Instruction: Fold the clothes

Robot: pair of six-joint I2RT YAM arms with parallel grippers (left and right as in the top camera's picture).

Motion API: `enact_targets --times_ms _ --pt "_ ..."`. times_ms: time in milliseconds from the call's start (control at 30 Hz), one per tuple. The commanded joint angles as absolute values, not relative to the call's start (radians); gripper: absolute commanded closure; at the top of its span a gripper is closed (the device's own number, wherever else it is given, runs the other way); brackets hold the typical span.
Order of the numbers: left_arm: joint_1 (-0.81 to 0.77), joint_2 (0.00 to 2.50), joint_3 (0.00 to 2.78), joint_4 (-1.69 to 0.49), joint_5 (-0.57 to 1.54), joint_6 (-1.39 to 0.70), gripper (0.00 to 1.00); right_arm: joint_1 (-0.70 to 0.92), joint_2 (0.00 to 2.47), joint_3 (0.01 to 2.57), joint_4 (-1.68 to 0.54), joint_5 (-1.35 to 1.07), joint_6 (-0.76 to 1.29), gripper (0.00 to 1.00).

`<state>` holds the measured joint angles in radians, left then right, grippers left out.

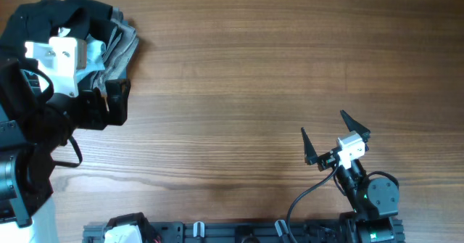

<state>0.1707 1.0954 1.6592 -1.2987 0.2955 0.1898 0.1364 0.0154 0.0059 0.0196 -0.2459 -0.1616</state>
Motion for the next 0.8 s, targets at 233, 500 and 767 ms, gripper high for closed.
enact_targets --times_ms 233,500,767 --pt "0.165 1.096 1.659 -1.296 0.290 0.194 0.00 0.137 0.009 0.005 0.024 -0.262 -0.156 0.00" --pt "0.165 1.031 1.640 -1.301 0.259 0.199 0.00 0.137 0.009 0.005 0.024 -0.262 -0.156 0.00" --pt "0.075 0.612 1.019 -0.526 0.226 0.017 0.00 0.137 0.009 0.005 0.024 -0.262 -0.156 0.00"
